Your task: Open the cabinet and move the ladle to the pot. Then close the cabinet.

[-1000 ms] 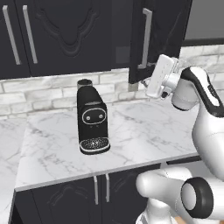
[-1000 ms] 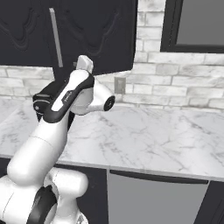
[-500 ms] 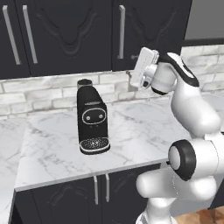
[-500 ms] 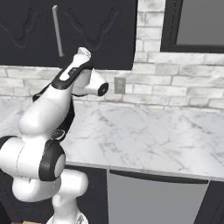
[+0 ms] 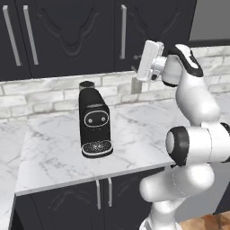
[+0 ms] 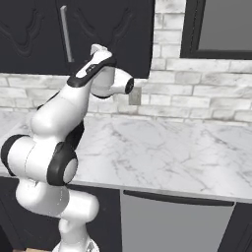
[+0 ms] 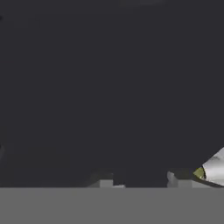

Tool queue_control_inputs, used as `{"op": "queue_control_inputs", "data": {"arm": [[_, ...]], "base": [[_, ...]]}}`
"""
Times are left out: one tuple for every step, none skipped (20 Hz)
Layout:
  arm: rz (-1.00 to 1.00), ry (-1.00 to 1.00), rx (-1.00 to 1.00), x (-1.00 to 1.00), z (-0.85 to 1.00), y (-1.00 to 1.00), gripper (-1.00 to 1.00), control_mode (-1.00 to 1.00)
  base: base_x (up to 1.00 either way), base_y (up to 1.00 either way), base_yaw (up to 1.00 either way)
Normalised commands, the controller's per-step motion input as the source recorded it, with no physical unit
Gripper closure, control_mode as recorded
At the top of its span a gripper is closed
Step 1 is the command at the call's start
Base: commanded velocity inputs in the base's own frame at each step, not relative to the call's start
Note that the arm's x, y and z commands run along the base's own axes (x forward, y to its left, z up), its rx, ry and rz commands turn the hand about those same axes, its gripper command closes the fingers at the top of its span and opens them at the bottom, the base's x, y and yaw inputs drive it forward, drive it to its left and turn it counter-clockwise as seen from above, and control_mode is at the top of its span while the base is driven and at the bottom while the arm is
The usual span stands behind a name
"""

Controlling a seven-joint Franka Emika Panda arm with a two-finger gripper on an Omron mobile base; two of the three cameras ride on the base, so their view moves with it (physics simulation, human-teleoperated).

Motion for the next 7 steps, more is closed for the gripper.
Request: {"op": "queue_control_inputs", "data": {"arm": [[-0.13,0.09,-0.21,0.60,0.00,0.04,-1.00,-1.00],[-0.16,0.05,-0.26,0.44,-0.01,0.05,-1.00,-1.00],[-0.17,0.05,-0.30,0.26,-0.14,0.06,-1.00,-1.00],[-0.18,0.02,-0.33,0.14,-0.17,0.06,-1.00,-1.00],[-0.18,0.00,-0.35,0.00,-0.27,0.06,-1.00,-1.00],[-0.19,0.00,-0.37,0.00,-0.34,0.08,-1.00,-1.00],[-0.18,0.00,-0.37,-0.02,-0.38,0.13,-1.00,-1.00]], "base": [[0.00,0.00,0.00],[0.00,0.00,0.00],[0.00,0.00,0.00],[0.00,0.00,0.00],[0.00,0.00,0.00],[0.00,0.00,0.00],[0.00,0.00,0.00]]}}
